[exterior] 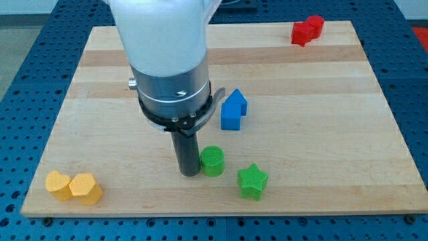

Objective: Take the green circle to the left side of the green star

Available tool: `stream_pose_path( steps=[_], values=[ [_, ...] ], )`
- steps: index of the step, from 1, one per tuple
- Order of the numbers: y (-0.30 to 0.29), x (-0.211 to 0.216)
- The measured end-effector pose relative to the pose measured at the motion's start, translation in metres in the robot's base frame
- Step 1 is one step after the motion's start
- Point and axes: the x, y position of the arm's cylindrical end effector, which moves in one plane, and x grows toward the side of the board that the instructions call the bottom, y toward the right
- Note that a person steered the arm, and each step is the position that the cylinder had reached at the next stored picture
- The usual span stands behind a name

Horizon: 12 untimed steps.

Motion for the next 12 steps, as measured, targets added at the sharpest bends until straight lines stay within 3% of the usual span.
stream_pose_path(
  steps=[2, 3, 8, 10, 12],
  values=[
    [0.001, -0.027],
    [0.029, -0.027],
    [0.061, -0.027],
    [0.060, 0.002],
    [0.055, 0.003]
  ],
)
